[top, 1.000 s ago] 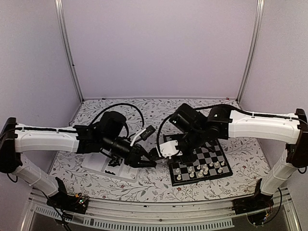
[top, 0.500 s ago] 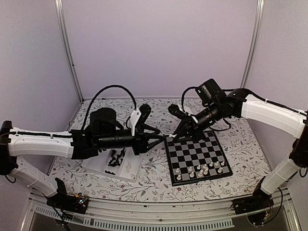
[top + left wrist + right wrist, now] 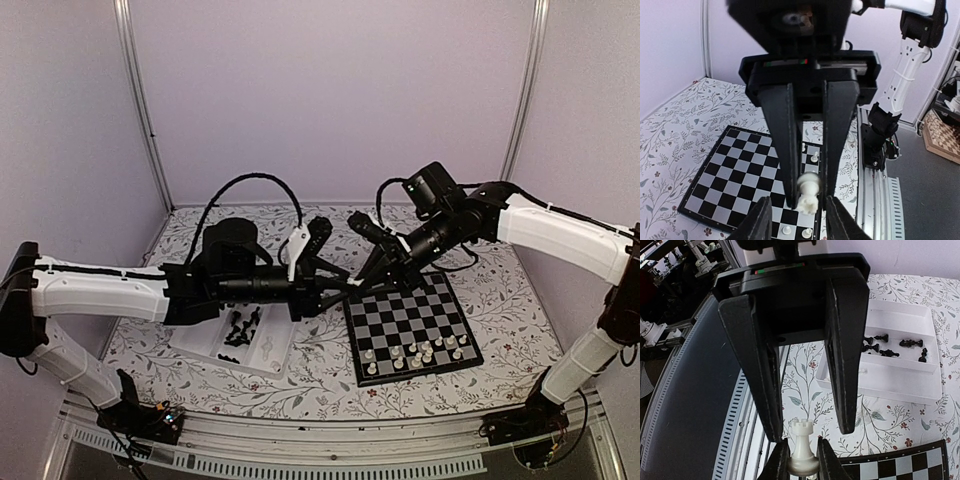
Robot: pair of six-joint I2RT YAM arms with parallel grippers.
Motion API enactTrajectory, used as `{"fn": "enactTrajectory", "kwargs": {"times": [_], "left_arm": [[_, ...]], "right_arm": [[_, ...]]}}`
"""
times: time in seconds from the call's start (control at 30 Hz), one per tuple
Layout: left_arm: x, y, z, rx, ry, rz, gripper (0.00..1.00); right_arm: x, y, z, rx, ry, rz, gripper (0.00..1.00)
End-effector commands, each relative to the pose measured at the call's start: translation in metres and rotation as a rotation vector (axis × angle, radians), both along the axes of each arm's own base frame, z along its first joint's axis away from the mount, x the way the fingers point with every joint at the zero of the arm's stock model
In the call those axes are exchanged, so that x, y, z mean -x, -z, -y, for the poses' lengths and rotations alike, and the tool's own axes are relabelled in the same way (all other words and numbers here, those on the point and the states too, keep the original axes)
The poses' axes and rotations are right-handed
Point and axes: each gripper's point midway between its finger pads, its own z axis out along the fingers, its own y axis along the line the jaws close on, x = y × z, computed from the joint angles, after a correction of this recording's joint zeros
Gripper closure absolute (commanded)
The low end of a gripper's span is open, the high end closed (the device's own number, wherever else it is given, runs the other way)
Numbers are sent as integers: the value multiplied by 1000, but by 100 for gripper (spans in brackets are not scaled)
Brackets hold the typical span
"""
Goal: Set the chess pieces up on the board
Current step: Place the chess piece on the chessboard.
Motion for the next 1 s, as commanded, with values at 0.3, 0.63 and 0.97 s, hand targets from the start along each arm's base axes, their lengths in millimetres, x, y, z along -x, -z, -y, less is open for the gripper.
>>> {"fn": "enactTrajectory", "kwargs": {"times": [0.3, 0.63, 0.97], "left_arm": [[1, -7, 18, 17, 99, -3, 85], [-26, 24, 39, -129, 57, -54, 91], [-67, 111, 74, -509, -15, -158, 94]], "right_arm": [[-5, -1, 1, 5, 10, 14, 93], [-46, 34, 71, 171, 261, 167, 63], [-85, 98, 217, 332, 667, 123, 53]]}}
